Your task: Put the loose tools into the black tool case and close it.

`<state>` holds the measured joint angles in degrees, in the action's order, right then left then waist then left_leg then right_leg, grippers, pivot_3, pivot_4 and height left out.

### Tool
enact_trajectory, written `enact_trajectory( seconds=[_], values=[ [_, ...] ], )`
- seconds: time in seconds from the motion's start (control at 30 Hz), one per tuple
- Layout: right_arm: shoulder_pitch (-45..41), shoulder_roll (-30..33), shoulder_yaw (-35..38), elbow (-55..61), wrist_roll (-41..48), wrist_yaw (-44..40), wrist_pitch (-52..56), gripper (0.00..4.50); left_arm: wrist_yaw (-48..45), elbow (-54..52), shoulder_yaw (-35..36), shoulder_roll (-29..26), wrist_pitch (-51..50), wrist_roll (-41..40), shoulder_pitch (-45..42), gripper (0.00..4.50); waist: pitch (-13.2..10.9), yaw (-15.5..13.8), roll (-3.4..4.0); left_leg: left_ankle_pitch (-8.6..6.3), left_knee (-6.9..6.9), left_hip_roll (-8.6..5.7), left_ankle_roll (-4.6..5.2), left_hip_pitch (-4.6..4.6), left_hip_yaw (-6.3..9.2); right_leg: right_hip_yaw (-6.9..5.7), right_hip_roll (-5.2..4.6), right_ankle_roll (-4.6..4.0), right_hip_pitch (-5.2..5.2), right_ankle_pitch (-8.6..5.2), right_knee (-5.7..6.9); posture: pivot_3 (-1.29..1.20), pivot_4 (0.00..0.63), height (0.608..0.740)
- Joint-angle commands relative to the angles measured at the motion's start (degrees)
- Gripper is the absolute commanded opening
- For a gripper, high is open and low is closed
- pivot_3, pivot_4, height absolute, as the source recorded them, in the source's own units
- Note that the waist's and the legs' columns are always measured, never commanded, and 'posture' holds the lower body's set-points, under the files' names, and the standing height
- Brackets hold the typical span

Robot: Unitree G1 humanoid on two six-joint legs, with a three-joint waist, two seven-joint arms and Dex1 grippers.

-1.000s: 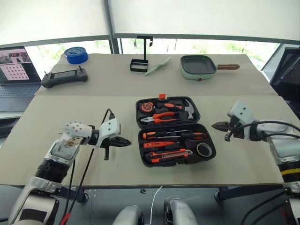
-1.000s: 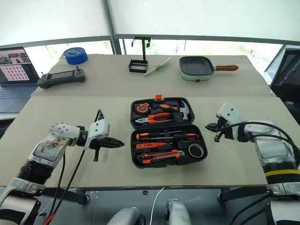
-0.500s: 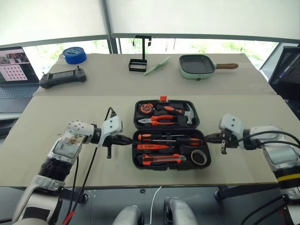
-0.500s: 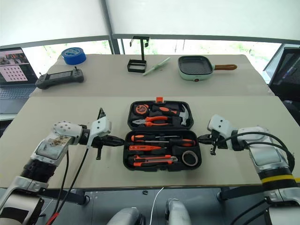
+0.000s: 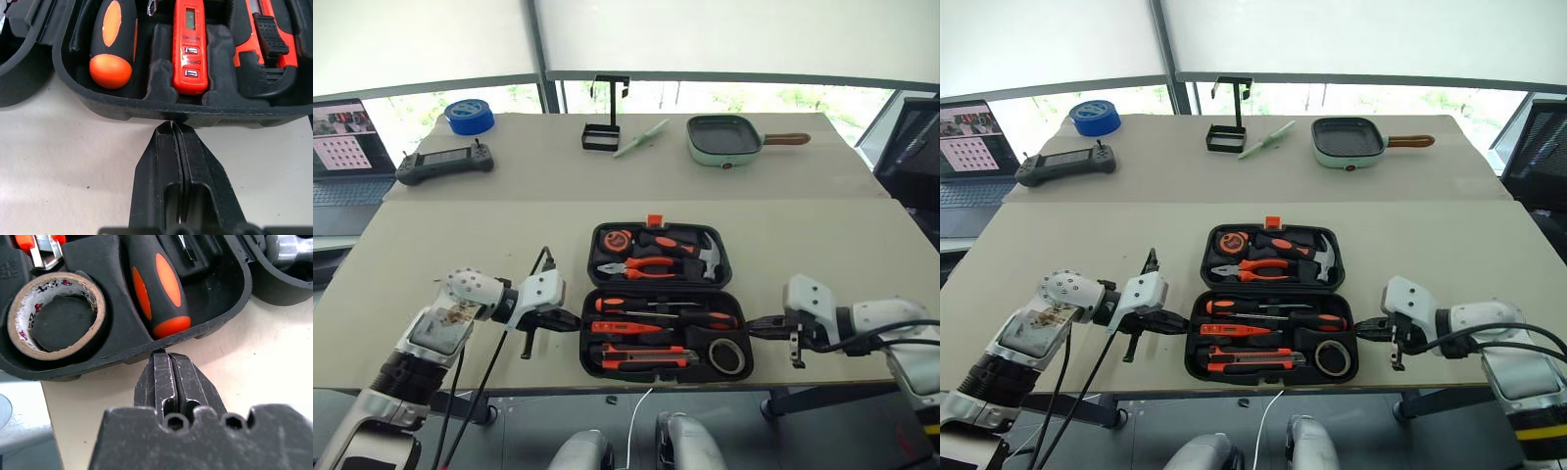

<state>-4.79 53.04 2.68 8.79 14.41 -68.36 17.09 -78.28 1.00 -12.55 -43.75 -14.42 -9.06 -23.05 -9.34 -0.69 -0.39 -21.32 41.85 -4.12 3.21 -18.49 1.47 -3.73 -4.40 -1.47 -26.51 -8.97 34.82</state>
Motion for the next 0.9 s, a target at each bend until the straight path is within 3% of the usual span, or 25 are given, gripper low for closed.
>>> enact_trajectory(
  seconds=[0.03,0.1,0.23,0.3,0.5,0.67,0.83,0.87,0.9],
  values=[
    [0.53,1.33,3.16,0.02,-0.3,2.12,-0.26,0.0,1.25,1.61,2.16,-2.21,1.74,0.66,0.34,0.08,0.0,0.0,0.0,0.0,0.0,0.0,0.0,0.0,0.0,0.0,0.0,0.0,0.0,0.0,0.0,0.0,0.15,0.74],
    [-0.16,1.98,4.63,-2.22,-0.26,3.35,1.02,0.0,2.8,4.93,3.11,-3.45,1.33,1.47,-0.48,0.08,0.0,0.01,0.0,0.0,0.0,0.0,0.0,0.02,0.0,0.01,0.0,0.0,0.0,0.0,0.01,0.0,0.15,0.74],
    [-7.59,0.27,7.82,-6.38,5.57,7.19,12.37,0.9,8.34,13.71,9.46,-0.54,-19.16,-5.99,-9.97,0.88,-0.02,-0.06,-0.03,0.01,0.03,-0.01,0.01,0.06,-0.01,0.01,0.0,0.0,0.08,0.01,0.03,0.0,0.15,0.74],
    [-11.47,-1.33,8.13,-7.66,7.24,9.32,17.0,1.84,9.55,16.13,11.58,1.13,-25.82,-8.9,-14.0,1.82,-0.03,-0.06,-0.07,0.01,0.05,-0.02,0.03,0.06,0.0,0.01,0.02,0.0,0.1,0.01,0.07,0.0,0.15,0.74],
    [-27.87,-10.62,6.99,-15.53,9.17,21.13,31.99,3.81,20.11,23.95,15.25,9.87,-45.02,-12.95,-26.25,3.92,-0.02,0.12,-0.07,0.02,0.05,-0.03,0.04,-0.02,0.03,-0.03,0.02,0.04,0.09,0.03,0.21,0.0,0.15,0.74],
    [-35.48,-16.15,5.62,-22.9,7.65,28.14,37.31,3.81,28.22,28.04,16.1,16.72,-45.73,-11.78,-28.42,3.92,-0.01,0.3,-0.06,0.02,0.05,-0.06,0.03,-0.05,0.02,-0.03,0.0,0.08,0.02,0.06,0.18,0.0,0.15,0.74],
    [-36.02,-17.82,3.85,-22.28,7.1,30.25,38.83,3.81,28.89,27.19,13.05,17.49,-44.07,-10.61,-26.93,3.92,0.0,0.48,-0.04,0.03,0.05,-0.07,0.01,-0.09,-0.01,-0.06,-0.01,0.07,-0.06,0.07,0.21,0.0,0.15,0.74],
    [-35.56,-17.8,3.19,-21.43,7.06,30.1,39.02,3.57,28.89,26.93,12.74,17.39,-44.02,-10.62,-26.56,3.99,0.0,0.53,-0.03,0.03,0.06,-0.09,0.0,-0.08,-0.01,-0.06,-0.01,0.07,-0.06,0.07,0.21,0.0,0.15,0.74],
    [-35.11,-17.76,2.79,-20.79,7.01,30.29,39.4,3.3,29.1,26.88,12.84,17.36,-44.12,-10.76,-26.38,3.72,0.01,0.6,-0.03,0.03,0.08,-0.09,-0.01,-0.06,-0.02,-0.06,-0.01,0.07,-0.04,0.07,0.22,0.0,0.15,0.74]
  ],
)
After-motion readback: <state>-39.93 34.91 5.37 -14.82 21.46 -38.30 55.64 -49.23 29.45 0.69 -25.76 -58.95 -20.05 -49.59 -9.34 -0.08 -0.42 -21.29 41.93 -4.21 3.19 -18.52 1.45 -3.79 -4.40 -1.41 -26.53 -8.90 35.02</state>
